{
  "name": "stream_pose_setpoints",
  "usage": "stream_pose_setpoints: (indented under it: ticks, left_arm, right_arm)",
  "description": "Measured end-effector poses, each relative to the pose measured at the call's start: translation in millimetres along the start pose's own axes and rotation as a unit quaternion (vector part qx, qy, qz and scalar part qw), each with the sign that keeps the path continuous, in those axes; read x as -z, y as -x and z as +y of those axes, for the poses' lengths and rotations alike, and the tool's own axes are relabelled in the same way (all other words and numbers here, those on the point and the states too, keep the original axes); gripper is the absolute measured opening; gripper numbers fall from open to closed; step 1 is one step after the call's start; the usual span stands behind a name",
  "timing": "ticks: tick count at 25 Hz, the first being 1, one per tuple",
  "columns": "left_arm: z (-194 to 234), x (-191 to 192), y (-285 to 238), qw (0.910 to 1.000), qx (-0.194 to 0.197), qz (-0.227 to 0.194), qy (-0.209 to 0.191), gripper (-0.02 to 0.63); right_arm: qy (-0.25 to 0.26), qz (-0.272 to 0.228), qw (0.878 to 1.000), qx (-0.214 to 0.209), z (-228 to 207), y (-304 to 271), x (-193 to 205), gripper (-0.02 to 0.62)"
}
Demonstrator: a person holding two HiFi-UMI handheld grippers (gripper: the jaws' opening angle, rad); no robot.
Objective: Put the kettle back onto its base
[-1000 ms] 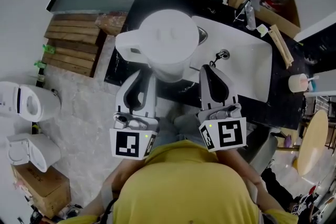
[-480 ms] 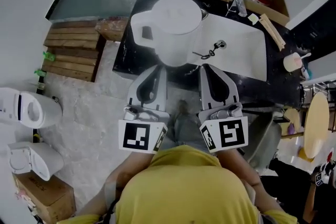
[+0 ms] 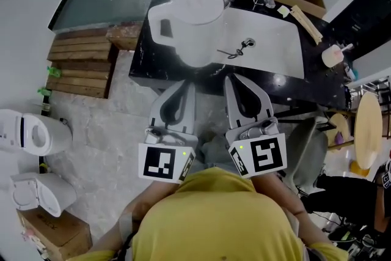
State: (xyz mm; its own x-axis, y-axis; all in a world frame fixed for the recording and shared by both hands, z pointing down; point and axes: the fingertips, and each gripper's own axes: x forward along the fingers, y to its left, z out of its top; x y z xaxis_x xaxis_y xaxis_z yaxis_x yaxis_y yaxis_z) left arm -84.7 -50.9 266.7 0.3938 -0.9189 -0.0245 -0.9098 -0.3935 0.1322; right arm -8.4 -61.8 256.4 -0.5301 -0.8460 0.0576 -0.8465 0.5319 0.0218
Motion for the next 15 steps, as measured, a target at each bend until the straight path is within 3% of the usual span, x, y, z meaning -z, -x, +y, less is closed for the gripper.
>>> stream_pose_setpoints:
  ticks: [6, 15]
  left_arm:
    - [-8.4, 0.2, -4.3, 1.0000, -0.002, 0.007, 0.000, 0.011]
    - [-14.1, -1.3, -11.7, 0.9998, -0.014, 0.003, -0.011, 0.011]
  right_arm:
    - [-0.002, 0.029, 0.999, -0.012, -1.4, 0.2, 8.0, 0.015]
    - [-0.003, 0.033, 0.999, -0.024, -9.6, 2.6, 10.3, 0.015]
